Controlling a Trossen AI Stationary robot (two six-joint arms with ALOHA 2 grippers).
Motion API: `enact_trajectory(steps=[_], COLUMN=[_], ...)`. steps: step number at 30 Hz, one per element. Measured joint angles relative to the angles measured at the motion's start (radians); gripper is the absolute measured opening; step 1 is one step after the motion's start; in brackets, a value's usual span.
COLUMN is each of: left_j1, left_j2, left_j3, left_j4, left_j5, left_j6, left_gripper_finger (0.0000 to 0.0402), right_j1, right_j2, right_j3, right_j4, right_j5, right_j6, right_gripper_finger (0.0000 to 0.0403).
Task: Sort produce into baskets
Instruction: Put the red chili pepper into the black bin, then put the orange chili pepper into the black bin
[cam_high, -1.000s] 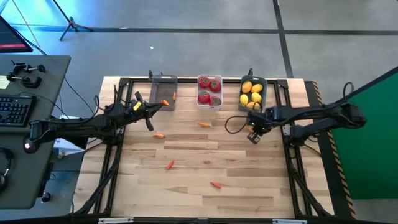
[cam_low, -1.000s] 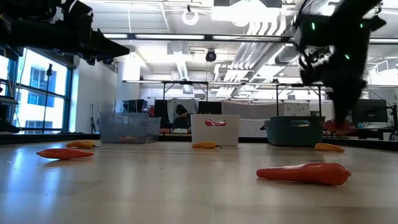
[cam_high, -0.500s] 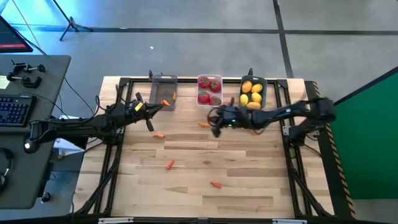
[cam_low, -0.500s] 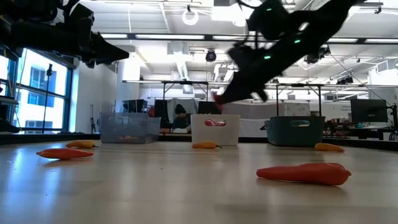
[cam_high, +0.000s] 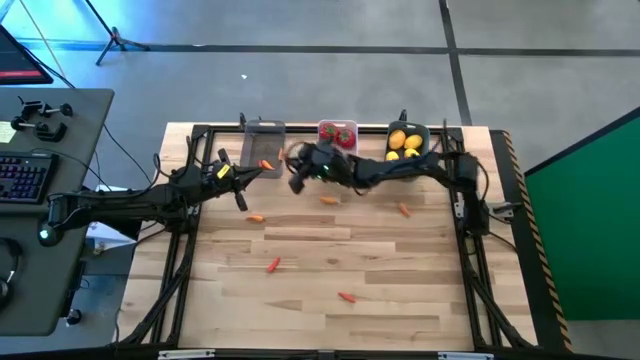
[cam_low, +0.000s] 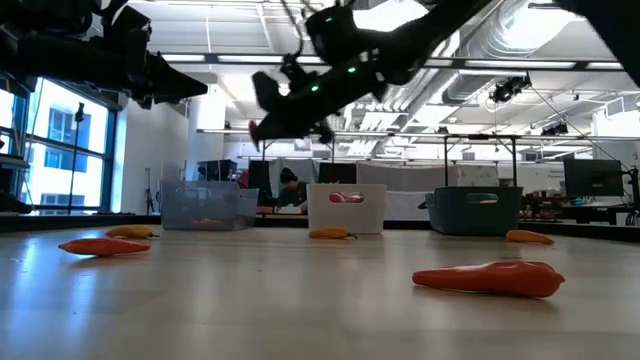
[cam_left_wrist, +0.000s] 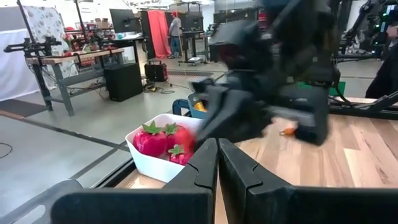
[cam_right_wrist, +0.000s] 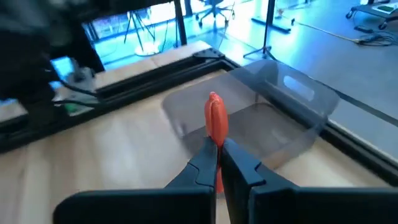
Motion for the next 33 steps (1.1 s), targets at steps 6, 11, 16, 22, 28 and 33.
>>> enact_trajectory(steps=[6, 11, 16, 22, 28, 33], left_j1=[0.000, 0.000, 0.000, 0.000, 0.000, 0.000], left_j2=[0.000, 0.000, 0.000, 0.000, 0.000, 0.000], left_j3=[0.000, 0.000, 0.000, 0.002, 0.118, 0.252], left_j4=[0.006, 0.004, 0.011, 0.000, -0.195, -0.403], left_j5=[-0.013, -0.015, -0.026, -0.034, -0.034, -0.035], left_j6=[0.001, -0.001, -0.005, -0.020, -0.020, -0.023], left_gripper_finger=[0.0000, 0.0000, 0.0000, 0.0000, 0.0000, 0.0000], right_j1=[-0.059, -0.097, -0.121, -0.127, -0.128, -0.127], right_j2=[0.188, 0.330, 0.431, 0.468, 0.463, 0.460], right_j3=[0.292, 0.498, 0.636, 0.671, 0.673, 0.673], right_j4=[-0.124, -0.259, -0.350, -0.401, -0.400, -0.413], right_j5=[-0.053, -0.092, -0.125, -0.141, -0.203, -0.222], right_j6=[-0.025, -0.001, 0.018, 0.051, -0.004, -0.031], right_gripper_finger=[0.0000, 0.0000, 0.0000, 0.0026, 0.0107, 0.0108])
